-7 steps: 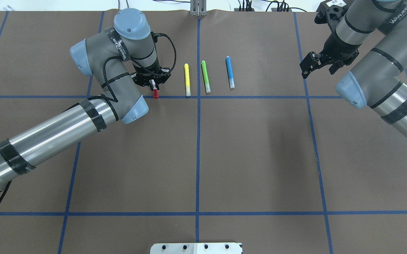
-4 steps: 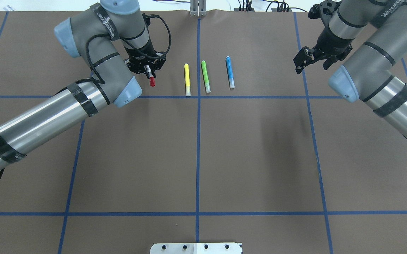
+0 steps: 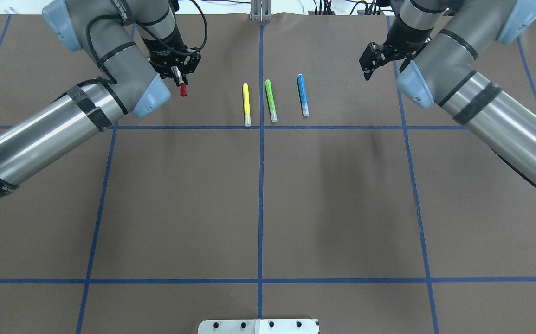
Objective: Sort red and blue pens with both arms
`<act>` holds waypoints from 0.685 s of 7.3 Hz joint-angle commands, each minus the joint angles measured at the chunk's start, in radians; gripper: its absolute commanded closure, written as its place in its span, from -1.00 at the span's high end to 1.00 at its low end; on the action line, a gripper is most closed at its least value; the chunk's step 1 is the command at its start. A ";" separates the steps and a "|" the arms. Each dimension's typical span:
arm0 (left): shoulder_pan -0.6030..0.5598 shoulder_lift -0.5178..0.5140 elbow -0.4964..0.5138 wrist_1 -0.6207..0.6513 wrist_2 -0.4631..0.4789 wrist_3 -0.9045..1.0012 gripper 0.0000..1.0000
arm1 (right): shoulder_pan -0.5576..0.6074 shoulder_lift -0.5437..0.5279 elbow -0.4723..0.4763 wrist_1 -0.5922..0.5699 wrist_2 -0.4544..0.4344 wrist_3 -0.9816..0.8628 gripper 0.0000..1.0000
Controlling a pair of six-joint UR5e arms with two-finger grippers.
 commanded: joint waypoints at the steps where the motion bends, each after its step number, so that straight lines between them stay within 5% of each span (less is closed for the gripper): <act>1: -0.057 0.143 -0.177 0.113 -0.003 0.073 -1.00 | -0.058 0.084 -0.130 0.125 -0.033 0.153 0.98; 5: -0.091 0.197 -0.219 0.160 0.000 0.141 -1.00 | -0.151 0.161 -0.264 0.220 -0.154 0.287 0.91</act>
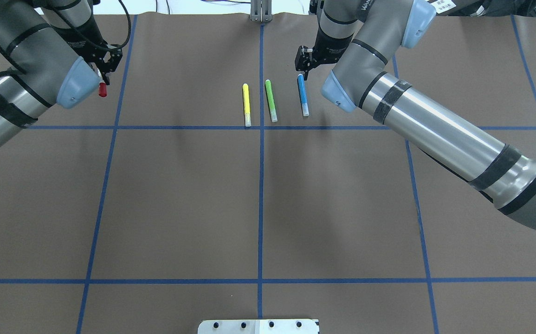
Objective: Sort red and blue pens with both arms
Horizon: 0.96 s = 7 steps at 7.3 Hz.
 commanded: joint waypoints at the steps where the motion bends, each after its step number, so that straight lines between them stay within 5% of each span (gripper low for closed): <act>1: -0.015 0.030 -0.036 0.003 0.001 0.046 -1.00 | -0.054 0.007 -0.050 0.063 -0.048 0.075 0.91; 7: -0.020 0.030 -0.040 0.001 0.000 0.048 -1.00 | -0.098 0.005 -0.073 0.072 -0.079 0.096 0.74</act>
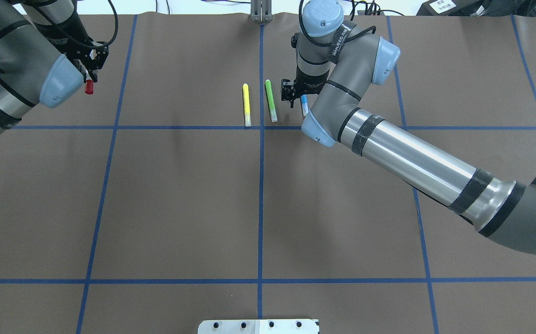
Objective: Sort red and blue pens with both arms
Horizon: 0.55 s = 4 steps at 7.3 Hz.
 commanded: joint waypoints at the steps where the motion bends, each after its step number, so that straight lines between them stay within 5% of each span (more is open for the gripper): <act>1: 0.000 0.000 0.000 0.000 0.000 0.000 -1.00 | -0.004 -0.002 -0.013 0.004 -0.002 0.000 0.69; 4: 0.000 0.000 0.000 0.000 0.002 0.000 -1.00 | -0.004 0.004 -0.024 0.004 -0.013 -0.003 0.55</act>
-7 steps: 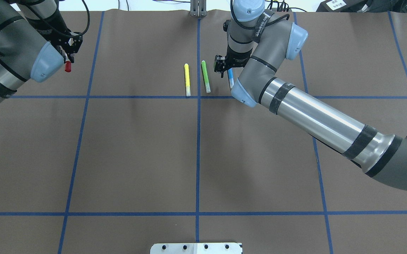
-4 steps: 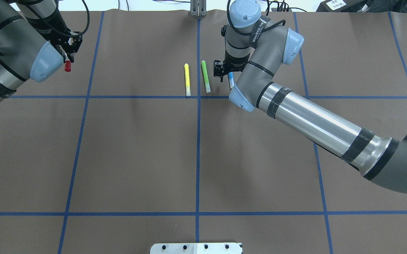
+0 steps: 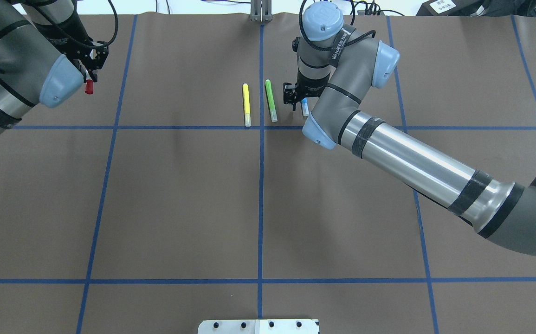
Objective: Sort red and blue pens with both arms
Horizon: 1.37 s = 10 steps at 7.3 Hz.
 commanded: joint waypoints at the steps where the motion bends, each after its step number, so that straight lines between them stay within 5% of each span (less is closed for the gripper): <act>1: 0.000 0.000 0.000 0.000 0.001 0.000 -1.00 | 0.000 0.004 -0.007 0.000 -0.003 -0.001 0.41; 5: 0.000 0.002 0.000 -0.002 0.002 0.000 -1.00 | 0.000 0.004 -0.011 0.000 -0.003 -0.002 0.12; 7: 0.000 0.002 0.000 -0.002 0.002 0.000 -1.00 | 0.000 0.004 -0.011 0.000 -0.003 -0.002 -0.21; 10: 0.000 0.002 0.000 -0.002 0.002 0.000 -1.00 | 0.000 0.011 -0.011 0.000 -0.003 0.002 -1.00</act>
